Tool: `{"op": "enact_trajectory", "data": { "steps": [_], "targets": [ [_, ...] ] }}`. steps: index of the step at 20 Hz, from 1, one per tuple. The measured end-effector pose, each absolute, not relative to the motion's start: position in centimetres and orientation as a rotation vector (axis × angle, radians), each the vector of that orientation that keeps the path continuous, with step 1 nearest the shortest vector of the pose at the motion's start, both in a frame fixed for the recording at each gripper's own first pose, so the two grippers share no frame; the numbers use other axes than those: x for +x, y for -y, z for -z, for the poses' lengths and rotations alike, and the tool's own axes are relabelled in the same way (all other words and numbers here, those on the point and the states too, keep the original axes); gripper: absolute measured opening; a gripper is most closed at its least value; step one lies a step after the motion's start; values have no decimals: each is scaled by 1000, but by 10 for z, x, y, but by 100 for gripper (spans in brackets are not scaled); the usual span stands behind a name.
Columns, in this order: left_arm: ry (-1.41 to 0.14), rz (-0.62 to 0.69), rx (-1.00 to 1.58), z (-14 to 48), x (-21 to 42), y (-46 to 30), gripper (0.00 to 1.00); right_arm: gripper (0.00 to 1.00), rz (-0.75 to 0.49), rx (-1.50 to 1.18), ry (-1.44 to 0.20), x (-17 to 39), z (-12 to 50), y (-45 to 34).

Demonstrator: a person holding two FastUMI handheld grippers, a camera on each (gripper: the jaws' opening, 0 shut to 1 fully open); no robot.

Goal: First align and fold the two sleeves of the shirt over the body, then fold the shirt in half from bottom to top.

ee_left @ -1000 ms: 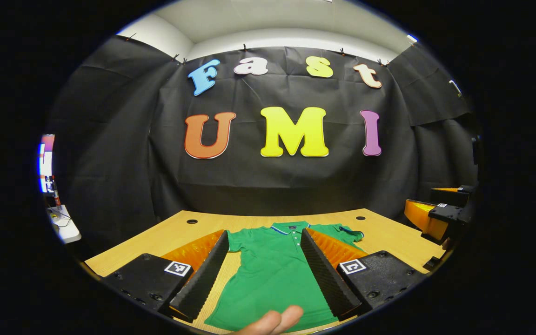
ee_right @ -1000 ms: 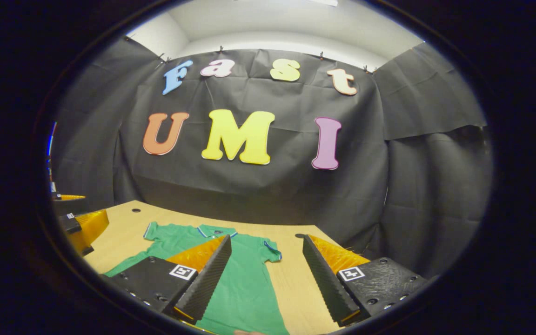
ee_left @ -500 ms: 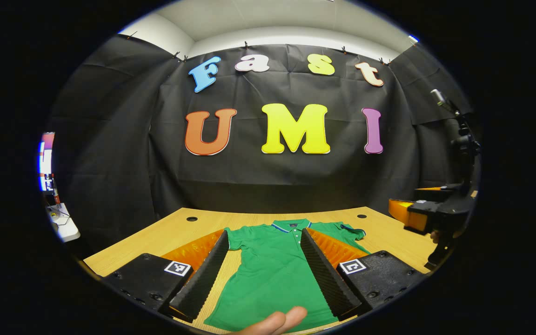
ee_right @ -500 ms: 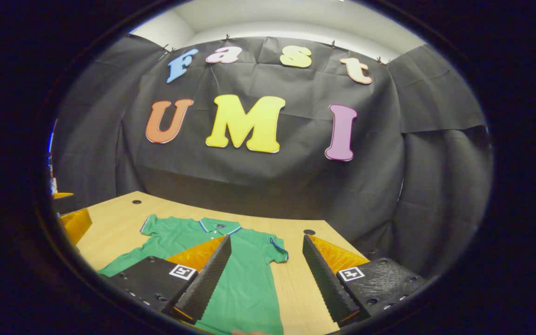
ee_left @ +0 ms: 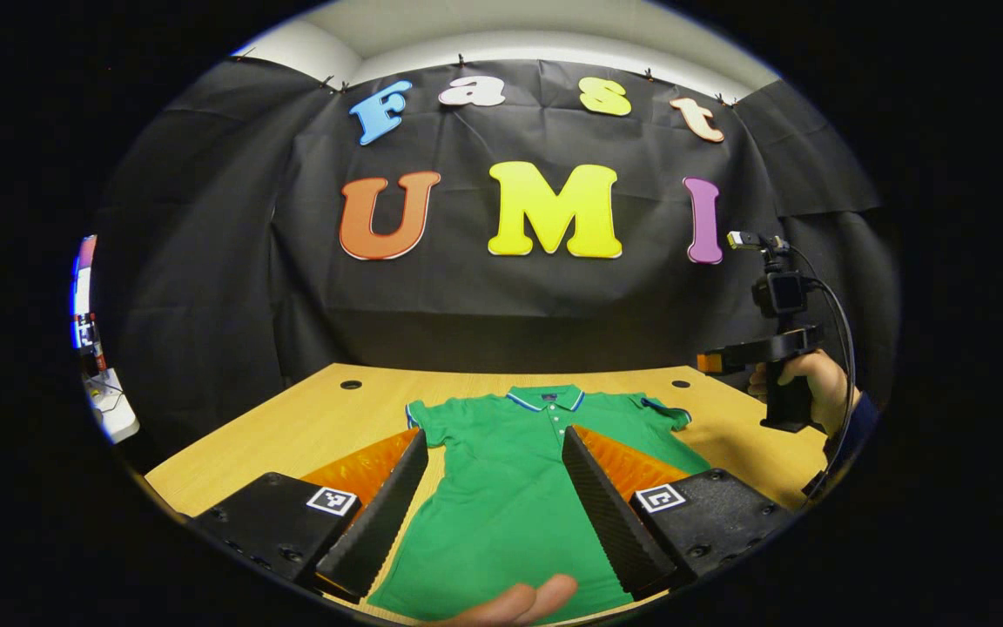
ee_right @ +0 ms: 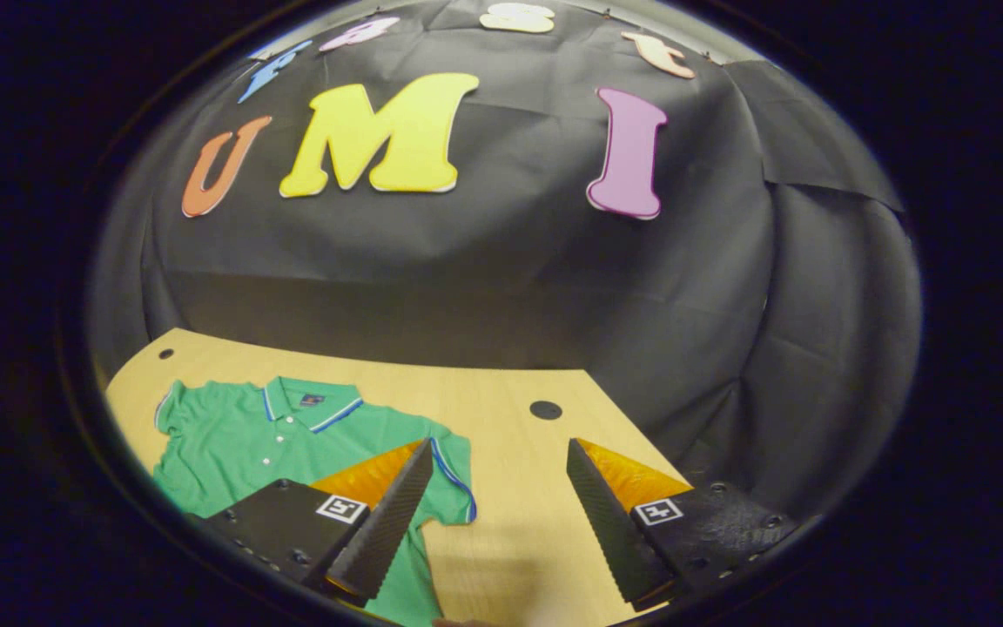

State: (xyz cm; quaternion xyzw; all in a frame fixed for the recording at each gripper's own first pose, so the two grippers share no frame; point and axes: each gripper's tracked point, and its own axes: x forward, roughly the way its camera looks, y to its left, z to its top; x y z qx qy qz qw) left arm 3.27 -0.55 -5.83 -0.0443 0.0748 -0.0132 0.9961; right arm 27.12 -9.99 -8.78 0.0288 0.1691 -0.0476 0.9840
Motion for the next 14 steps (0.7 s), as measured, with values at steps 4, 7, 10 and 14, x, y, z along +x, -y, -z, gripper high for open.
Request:
{"op": "enact_trajectory", "data": {
  "steps": [4,7,10,14],
  "targets": [
    [-213,15,-77,83,44,7,100,97,51,53,-471,306,141,89],
    [-243,18,-89,91,49,10,100,93,11,4,-530,320,168,80],
    [-240,8,-80,91,49,6,100,93,-8,-30,-585,330,185,75],
    [-222,-10,-64,86,49,0,100,72,11,9,-651,335,202,80]
  ]
}}
